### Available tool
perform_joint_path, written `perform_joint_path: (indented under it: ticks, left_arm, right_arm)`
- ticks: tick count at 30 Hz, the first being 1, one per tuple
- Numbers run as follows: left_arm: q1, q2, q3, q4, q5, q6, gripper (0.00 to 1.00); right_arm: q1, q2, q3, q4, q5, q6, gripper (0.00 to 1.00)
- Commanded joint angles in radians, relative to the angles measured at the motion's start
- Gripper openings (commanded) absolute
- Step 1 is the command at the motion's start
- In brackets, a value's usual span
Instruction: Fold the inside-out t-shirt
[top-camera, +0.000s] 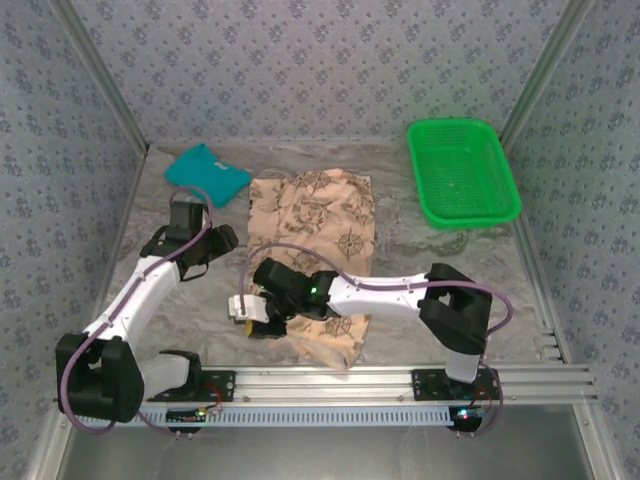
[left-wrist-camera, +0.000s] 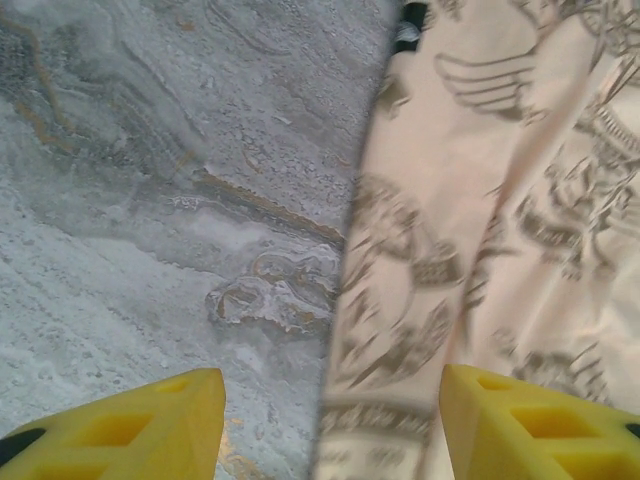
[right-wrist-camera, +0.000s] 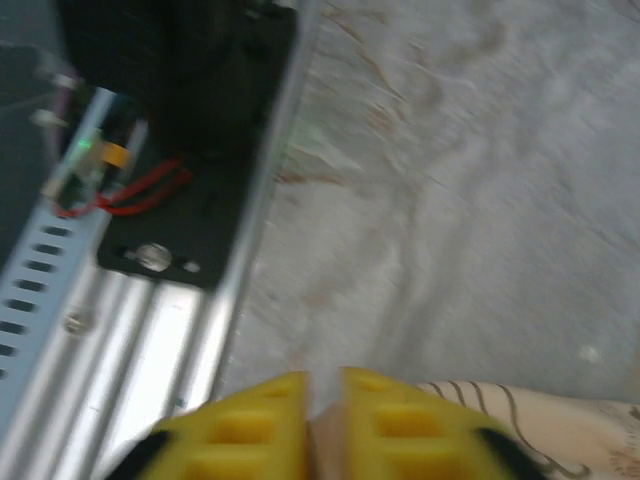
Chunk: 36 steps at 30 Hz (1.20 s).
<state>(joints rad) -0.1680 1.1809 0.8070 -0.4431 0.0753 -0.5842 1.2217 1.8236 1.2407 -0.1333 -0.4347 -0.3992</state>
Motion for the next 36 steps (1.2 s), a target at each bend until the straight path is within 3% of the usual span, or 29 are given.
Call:
perform_joint_path:
  ticks: [1, 4, 7, 11, 14, 18, 20, 22, 26, 28, 29, 31, 33, 36]
  left_arm:
    - [0.007, 0.042, 0.024, 0.030, 0.076, 0.015, 0.59]
    - [-0.026, 0.090, 0.040, 0.041, 0.145, 0.040, 0.60]
    - [-0.117, 0.137, 0.081, 0.008, 0.112, 0.091, 0.60]
    - [-0.224, 0.224, 0.119, 0.009, 0.090, 0.131, 0.60]
    - [-0.268, 0.314, 0.159, 0.018, 0.088, 0.154, 0.59]
    - [-0.288, 0.477, 0.234, 0.013, 0.031, 0.180, 0.54]
    - [-0.290, 0.557, 0.276, 0.009, 0.016, 0.179, 0.46]
    - [-0.291, 0.623, 0.311, 0.019, 0.025, 0.176, 0.44]
    - [-0.289, 0.712, 0.357, 0.067, 0.048, 0.186, 0.39]
    - [-0.286, 0.729, 0.381, 0.093, 0.084, 0.217, 0.38]
    - [-0.284, 0.724, 0.391, 0.112, 0.138, 0.240, 0.36]
    - [-0.290, 0.683, 0.409, 0.148, 0.265, 0.301, 0.34]
    - [-0.307, 0.615, 0.394, 0.212, 0.319, 0.344, 0.37]
    - [-0.326, 0.516, 0.330, 0.310, 0.377, 0.434, 0.44]
  right_arm:
    - [0.016, 0.069, 0.022, -0.062, -0.108, 0.047, 0.46]
    - [-0.017, -0.019, -0.039, -0.005, -0.083, 0.107, 0.51]
    - [-0.110, -0.154, -0.166, 0.034, -0.009, 0.220, 0.53]
    - [-0.288, -0.258, -0.245, -0.077, 0.191, 0.381, 0.53]
    - [-0.385, -0.246, -0.269, -0.158, 0.196, 0.448, 0.51]
    - [-0.417, -0.200, -0.327, -0.128, 0.203, 0.509, 0.44]
    - [-0.406, -0.174, -0.341, -0.129, 0.244, 0.508, 0.40]
    - [-0.398, -0.155, -0.352, -0.132, 0.305, 0.509, 0.38]
    - [-0.426, -0.151, -0.376, -0.104, 0.430, 0.512, 0.42]
    - [-0.440, -0.163, -0.383, -0.073, 0.427, 0.482, 0.43]
    - [-0.448, -0.167, -0.381, -0.067, 0.430, 0.476, 0.41]
    - [-0.473, -0.168, -0.358, -0.069, 0.381, 0.449, 0.18]
    - [-0.492, -0.171, -0.335, -0.072, 0.335, 0.428, 0.06]
    - [-0.517, -0.206, -0.322, -0.062, 0.250, 0.405, 0.03]
